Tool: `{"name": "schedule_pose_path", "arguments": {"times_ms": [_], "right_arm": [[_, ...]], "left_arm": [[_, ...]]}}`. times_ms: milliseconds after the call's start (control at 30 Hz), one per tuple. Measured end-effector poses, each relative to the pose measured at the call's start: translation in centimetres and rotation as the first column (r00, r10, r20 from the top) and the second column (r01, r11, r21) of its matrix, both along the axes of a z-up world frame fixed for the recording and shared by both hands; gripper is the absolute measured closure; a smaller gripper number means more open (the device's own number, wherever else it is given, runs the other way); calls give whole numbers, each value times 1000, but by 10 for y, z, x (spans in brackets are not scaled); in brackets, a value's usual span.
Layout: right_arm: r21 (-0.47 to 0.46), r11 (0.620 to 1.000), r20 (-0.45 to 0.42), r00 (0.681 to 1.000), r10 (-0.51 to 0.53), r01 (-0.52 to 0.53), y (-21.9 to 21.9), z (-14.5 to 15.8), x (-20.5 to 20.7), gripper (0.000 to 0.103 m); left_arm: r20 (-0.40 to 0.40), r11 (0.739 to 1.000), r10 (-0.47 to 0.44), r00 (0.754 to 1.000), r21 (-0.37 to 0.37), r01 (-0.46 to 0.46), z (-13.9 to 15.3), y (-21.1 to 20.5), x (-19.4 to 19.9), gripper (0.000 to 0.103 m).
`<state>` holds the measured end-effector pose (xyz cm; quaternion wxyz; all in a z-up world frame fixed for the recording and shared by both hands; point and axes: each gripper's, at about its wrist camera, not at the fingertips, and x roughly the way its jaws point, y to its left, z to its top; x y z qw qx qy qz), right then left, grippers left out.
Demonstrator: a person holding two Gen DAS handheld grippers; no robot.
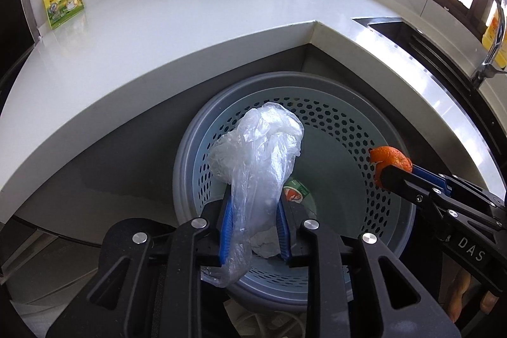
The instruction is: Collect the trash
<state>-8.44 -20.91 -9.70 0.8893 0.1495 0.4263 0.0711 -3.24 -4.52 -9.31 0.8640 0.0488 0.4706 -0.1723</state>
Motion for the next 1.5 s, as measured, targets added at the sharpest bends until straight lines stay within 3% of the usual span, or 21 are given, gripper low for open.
{"name": "schedule_pose_path", "arguments": {"times_ms": [133,167,200,233,267,933,1500], "right_arm": [[3,1000,1,1000,-4,4,-1,0,0,74],[3,1000,4,1000,-7,7,-2,0,-1,72],[2,1000,8,1000,-11,11,-2,0,-1,64],[0,1000,15,1000,-19,19,-3,1,-2,56],[1,1000,22,999,-24,24,-4,3,-3,55],[12,999,8,999,-32,32,-9,-1,-4,47],[-14,999,78,997,-28,30,-7,36,7,36]], "left_arm": [[-2,1000,2,1000,4,-2,-1,0,0,68],[-1,1000,5,1000,5,-5,-1,0,0,58],[2,1000,9,1000,4,-9,-1,0,0,48],[9,1000,15,1000,2,-15,0,1,0,46],[12,1000,17,1000,1,-17,1,2,0,44],[23,999,43,999,4,-43,2,8,2,30],[83,997,51,995,-54,-47,36,19,14,25]]}}
